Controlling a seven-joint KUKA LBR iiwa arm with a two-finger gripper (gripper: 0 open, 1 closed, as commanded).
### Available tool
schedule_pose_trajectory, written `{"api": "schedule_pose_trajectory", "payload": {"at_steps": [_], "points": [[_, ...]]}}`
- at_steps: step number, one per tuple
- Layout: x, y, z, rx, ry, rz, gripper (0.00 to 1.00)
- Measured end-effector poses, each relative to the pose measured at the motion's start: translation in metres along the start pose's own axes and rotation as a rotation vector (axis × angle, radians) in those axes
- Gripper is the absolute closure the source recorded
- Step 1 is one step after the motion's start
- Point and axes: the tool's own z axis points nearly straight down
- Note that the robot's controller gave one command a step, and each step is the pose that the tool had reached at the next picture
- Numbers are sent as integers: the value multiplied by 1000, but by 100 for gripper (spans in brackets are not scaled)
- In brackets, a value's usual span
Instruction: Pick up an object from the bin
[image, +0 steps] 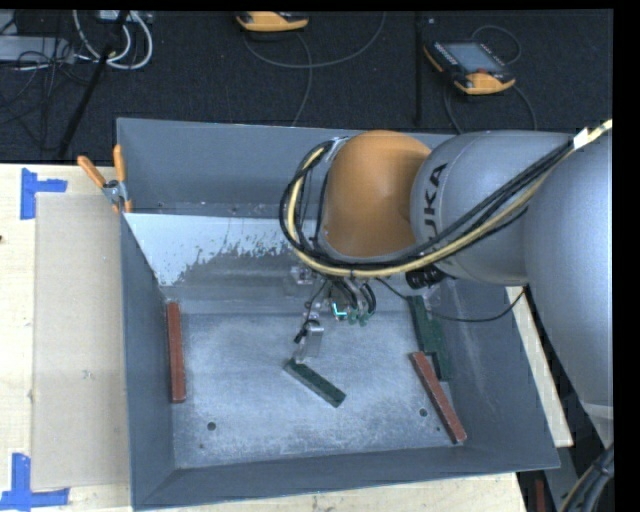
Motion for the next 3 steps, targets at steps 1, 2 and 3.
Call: {"api": "schedule_pose_trajectory", "payload": {"at_steps": [1,2,3], "points": [[73,-31,70,1,0,-210,0],[71,-31,67,0,-7,-206,100],[77,-21,-175,0,-20,-159,100]]}}
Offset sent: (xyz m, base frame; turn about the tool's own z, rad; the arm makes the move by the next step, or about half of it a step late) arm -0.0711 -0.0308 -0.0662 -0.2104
